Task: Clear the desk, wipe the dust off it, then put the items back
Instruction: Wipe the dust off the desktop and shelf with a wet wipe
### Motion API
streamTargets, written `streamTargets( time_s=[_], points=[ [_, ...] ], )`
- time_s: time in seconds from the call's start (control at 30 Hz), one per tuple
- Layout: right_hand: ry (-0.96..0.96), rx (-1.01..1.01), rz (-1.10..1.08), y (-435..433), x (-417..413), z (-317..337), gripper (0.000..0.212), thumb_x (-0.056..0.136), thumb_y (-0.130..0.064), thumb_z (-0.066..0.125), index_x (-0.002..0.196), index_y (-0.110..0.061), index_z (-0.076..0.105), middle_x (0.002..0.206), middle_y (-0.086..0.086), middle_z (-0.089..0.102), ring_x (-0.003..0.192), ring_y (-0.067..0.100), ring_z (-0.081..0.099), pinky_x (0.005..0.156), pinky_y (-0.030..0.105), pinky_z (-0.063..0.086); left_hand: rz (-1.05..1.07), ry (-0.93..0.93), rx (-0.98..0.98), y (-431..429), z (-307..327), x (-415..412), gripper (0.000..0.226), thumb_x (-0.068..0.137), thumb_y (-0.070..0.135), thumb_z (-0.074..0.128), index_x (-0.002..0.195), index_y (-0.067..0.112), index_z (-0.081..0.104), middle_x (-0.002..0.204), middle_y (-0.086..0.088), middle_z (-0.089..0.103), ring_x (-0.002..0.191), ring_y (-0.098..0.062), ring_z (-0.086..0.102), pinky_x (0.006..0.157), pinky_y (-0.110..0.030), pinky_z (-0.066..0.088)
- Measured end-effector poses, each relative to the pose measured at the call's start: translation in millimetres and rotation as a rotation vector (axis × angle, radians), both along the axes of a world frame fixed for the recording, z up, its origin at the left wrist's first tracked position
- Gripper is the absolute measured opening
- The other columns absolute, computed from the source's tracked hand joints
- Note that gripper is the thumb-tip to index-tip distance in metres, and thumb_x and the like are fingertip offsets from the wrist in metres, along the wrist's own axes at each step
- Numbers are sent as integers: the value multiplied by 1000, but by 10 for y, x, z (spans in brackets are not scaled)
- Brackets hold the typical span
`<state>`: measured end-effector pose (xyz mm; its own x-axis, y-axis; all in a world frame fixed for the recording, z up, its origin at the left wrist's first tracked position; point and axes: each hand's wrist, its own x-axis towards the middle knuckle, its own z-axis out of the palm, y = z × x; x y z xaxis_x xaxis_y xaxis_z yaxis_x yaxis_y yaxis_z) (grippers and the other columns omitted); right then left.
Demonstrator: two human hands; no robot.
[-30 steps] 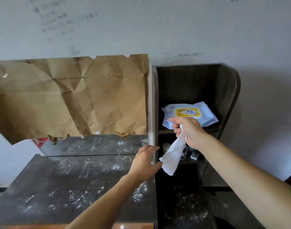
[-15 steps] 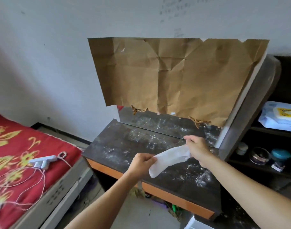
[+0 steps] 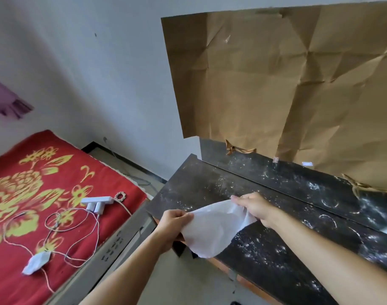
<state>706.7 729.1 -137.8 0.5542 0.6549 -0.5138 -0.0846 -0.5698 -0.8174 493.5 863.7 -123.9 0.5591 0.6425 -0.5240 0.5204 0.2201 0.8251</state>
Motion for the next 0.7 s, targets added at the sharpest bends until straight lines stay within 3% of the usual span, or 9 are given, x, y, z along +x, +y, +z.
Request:
streamTargets(
  time_s=[0.1, 0.17, 0.23, 0.3, 0.4, 0.53, 0.6, 0.7],
  points=[
    [101, -3, -25, 414, 115, -132, 43, 88, -48, 57, 77, -7, 60, 76, 12, 63, 70, 22, 58, 64, 30, 41, -4, 39, -83, 385, -66, 90, 24, 91, 19, 62, 72, 4, 60, 63, -8, 51, 50, -18, 51, 45, -25, 44],
    [187, 14, -13, 654, 166, -190, 37, 88, -44, 61, 81, -8, 61, 80, 13, 65, 74, 25, 61, 64, 33, 44, 33, 57, -125, 607, -115, 157, 22, 91, 20, 61, 82, 0, 63, 68, -11, 54, 51, -20, 53, 44, -25, 44],
    [340, 46, 12, 851, 212, -246, 22, 82, -26, 71, 91, -8, 61, 91, 15, 68, 82, 29, 64, 72, 40, 51, 72, 83, -144, 804, -162, 207, 22, 89, 21, 61, 88, -1, 62, 72, -13, 52, 51, -21, 49, 43, -24, 39],
    [439, 48, 9, 1025, 259, -297, 27, 78, -3, 71, 103, -4, 60, 99, 18, 66, 87, 30, 63, 77, 43, 53, 102, 104, -140, 1013, -232, 265, 20, 86, 22, 60, 86, 2, 60, 72, -13, 49, 51, -21, 45, 44, -24, 32],
    [224, -25, -31, 1301, 291, -385, 6, 83, -9, 68, 87, -5, 64, 87, 16, 64, 75, 24, 59, 70, 34, 48, 128, 129, -155, 1319, -364, 375, 15, 91, 13, 54, 83, 1, 57, 70, -12, 50, 50, -21, 47, 41, -23, 36],
    [-75, -51, -121, 1730, 342, -461, 35, 85, -29, 66, 58, -12, 51, 55, 2, 48, 53, 16, 42, 50, 22, 33, 92, 128, -253, 1717, -577, 637, 16, 93, 11, 53, 83, -1, 56, 76, -13, 54, 59, -24, 56, 40, -26, 47],
    [-229, -23, -169, 1989, 409, -496, 37, 85, -29, 66, 56, -13, 49, 52, -1, 43, 53, 19, 39, 49, 28, 31, 71, 138, -294, 1958, -694, 804, 17, 93, 11, 52, 92, -4, 59, 89, -16, 58, 74, -31, 62, 45, -33, 53],
    [-486, -107, -106, 2330, 461, -513, 22, 86, -31, 63, 76, -12, 58, 67, 1, 56, 66, 24, 54, 54, 30, 40, -50, 180, -308, 2343, -869, 1009, 16, 95, 15, 50, 100, 1, 57, 104, -18, 58, 84, -35, 66, 53, -40, 59]
  ],
)
